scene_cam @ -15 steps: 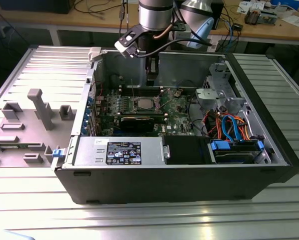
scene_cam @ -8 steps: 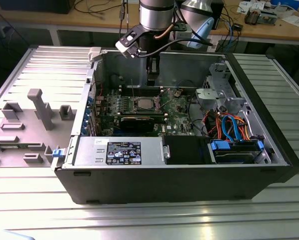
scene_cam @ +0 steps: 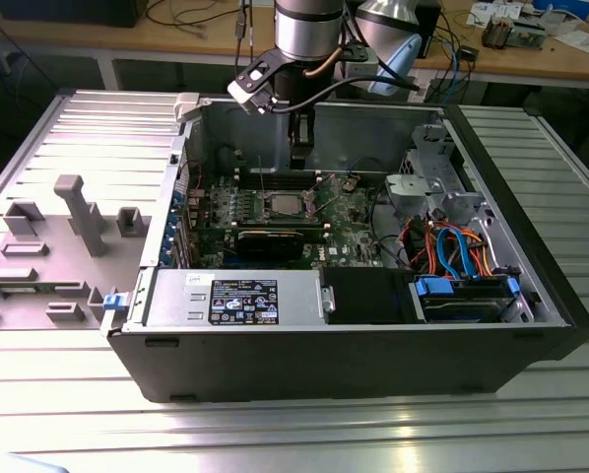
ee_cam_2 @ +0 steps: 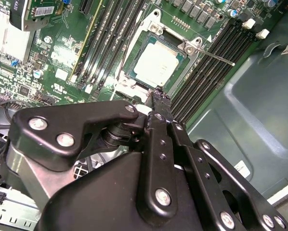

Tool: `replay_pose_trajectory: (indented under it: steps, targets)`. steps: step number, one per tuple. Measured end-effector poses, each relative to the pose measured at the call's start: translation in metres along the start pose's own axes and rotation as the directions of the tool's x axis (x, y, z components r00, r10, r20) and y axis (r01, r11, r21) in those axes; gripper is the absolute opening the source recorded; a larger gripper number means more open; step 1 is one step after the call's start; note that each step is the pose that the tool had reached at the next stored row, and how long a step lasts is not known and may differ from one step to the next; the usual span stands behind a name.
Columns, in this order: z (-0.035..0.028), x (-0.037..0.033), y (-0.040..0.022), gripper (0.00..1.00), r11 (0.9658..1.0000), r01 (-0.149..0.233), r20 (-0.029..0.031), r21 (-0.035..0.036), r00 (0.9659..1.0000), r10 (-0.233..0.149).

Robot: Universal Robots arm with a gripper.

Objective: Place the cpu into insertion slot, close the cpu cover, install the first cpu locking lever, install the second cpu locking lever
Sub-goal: 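Close the cpu cover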

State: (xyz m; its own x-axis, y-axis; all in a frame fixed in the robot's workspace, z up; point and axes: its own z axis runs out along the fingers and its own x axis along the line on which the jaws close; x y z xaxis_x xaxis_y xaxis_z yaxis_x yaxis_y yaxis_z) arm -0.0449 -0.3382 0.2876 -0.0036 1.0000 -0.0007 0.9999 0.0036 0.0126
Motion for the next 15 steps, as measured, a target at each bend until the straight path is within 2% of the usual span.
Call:
replay_pose_trajectory:
  steps: [15]
  targets:
    - [-0.0077,0.0,0.0001,0.11,1.0,0.0,-0.0002,-0.0001,1.0,0.0]
